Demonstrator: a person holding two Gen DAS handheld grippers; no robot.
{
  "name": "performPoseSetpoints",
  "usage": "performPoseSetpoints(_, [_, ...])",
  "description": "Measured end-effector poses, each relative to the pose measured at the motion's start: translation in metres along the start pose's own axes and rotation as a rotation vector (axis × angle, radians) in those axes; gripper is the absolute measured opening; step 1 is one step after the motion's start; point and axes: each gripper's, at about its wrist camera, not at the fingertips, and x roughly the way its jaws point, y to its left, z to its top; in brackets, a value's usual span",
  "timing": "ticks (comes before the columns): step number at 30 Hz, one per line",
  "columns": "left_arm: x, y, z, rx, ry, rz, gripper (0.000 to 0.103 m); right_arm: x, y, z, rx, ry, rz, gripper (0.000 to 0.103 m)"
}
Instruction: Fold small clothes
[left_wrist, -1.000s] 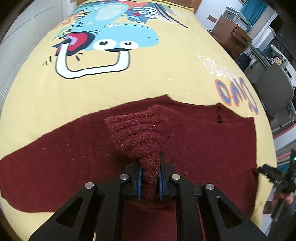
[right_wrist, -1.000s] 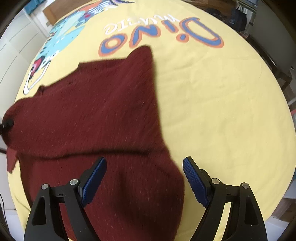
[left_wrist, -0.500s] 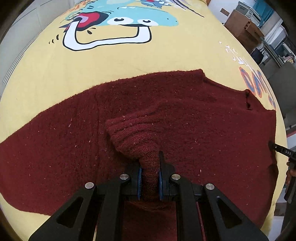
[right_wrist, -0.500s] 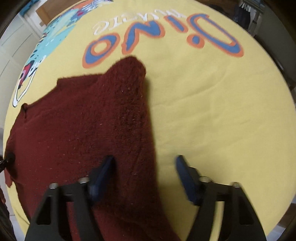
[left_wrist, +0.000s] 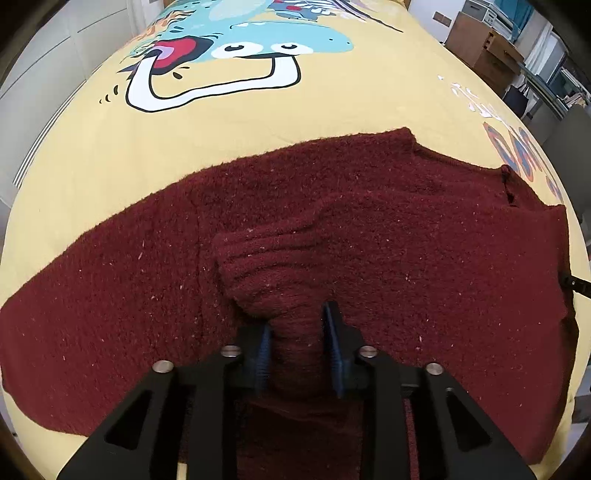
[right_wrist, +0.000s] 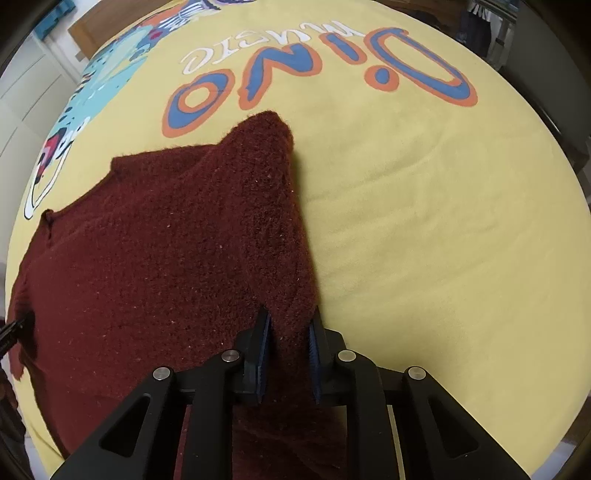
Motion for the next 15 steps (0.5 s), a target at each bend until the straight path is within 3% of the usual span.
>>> performPoseSetpoints(3, [-0.006, 0.000, 0.003, -0.021, 0.012, 0.024, 0.042, -0.007, 0.010, 0.002, -0.005, -0.021, -0.008, 0.032])
performPoseSetpoints(4, [-0.008, 0.000, 0.004, -0.022, 0.015, 0.043, 0.048, -0.010, 0.012, 0.001, -0.007, -0.028, -0.011, 0.040])
performPoseSetpoints(5, [-0.010, -0.003, 0.006, -0.021, 0.018, 0.063, 0.066, -0.013, 0.014, 0.001, -0.011, -0.037, -0.018, 0.055])
performPoseSetpoints(6, [-0.015, -0.005, 0.007, -0.022, 0.010, 0.083, 0.083, -0.020, 0.015, 0.001, -0.023, -0.057, -0.036, 0.063])
performPoseSetpoints(8, [-0.027, -0.009, 0.008, -0.029, -0.029, 0.069, 0.089, -0.035, 0.022, 0.000, -0.052, -0.106, -0.051, 0.078])
performPoseSetpoints(10, [-0.037, -0.014, 0.008, -0.039, -0.059, 0.045, 0.100, -0.047, 0.035, -0.004, -0.083, -0.144, -0.051, 0.081])
performPoseSetpoints(15, [-0.054, -0.049, 0.009, 0.041, -0.148, 0.009, 0.102, -0.060, 0.094, -0.014, -0.191, -0.225, -0.003, 0.095])
